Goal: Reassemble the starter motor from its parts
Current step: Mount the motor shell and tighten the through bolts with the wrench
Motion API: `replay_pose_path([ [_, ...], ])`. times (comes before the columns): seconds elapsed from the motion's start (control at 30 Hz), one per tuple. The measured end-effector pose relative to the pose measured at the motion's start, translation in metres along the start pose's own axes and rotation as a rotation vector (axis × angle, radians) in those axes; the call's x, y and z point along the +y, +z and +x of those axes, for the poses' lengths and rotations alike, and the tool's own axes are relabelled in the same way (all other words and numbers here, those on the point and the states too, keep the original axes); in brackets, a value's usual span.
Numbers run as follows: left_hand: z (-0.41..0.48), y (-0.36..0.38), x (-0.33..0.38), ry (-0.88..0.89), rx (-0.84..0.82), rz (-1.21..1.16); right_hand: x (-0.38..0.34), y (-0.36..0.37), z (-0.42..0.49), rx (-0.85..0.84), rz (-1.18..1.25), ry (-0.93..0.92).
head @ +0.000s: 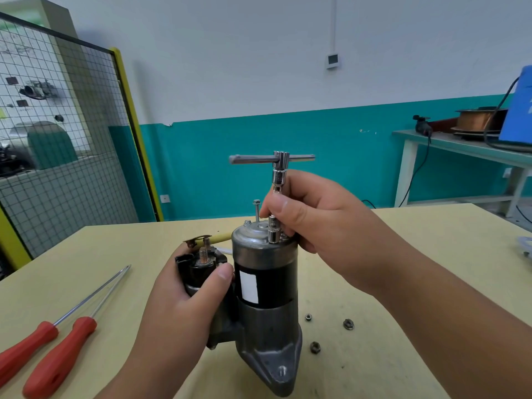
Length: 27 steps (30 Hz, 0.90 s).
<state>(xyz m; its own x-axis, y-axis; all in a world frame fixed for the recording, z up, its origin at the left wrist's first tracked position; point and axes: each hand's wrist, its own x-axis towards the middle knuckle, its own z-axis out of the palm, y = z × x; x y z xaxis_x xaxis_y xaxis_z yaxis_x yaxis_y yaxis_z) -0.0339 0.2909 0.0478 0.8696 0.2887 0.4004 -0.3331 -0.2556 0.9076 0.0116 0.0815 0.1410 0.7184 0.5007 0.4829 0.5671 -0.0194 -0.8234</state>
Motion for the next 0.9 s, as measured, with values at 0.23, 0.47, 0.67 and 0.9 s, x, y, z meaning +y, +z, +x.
replay_pose_path([
  [0.23,0.002,0.000,0.001,-0.027,0.002,0.008,0.002,0.002,0.000,0.036,-0.038,0.011],
  [0.47,0.004,-0.001,0.000,-0.064,0.020,0.006,0.004,0.007,0.002,0.068,-0.060,0.020],
  [0.67,0.004,-0.001,0.001,-0.076,0.021,0.003,0.006,0.011,0.003,0.100,-0.087,0.008],
  [0.9,0.003,0.000,0.002,-0.093,0.039,0.011,0.008,0.015,0.004,0.144,-0.085,-0.005],
])
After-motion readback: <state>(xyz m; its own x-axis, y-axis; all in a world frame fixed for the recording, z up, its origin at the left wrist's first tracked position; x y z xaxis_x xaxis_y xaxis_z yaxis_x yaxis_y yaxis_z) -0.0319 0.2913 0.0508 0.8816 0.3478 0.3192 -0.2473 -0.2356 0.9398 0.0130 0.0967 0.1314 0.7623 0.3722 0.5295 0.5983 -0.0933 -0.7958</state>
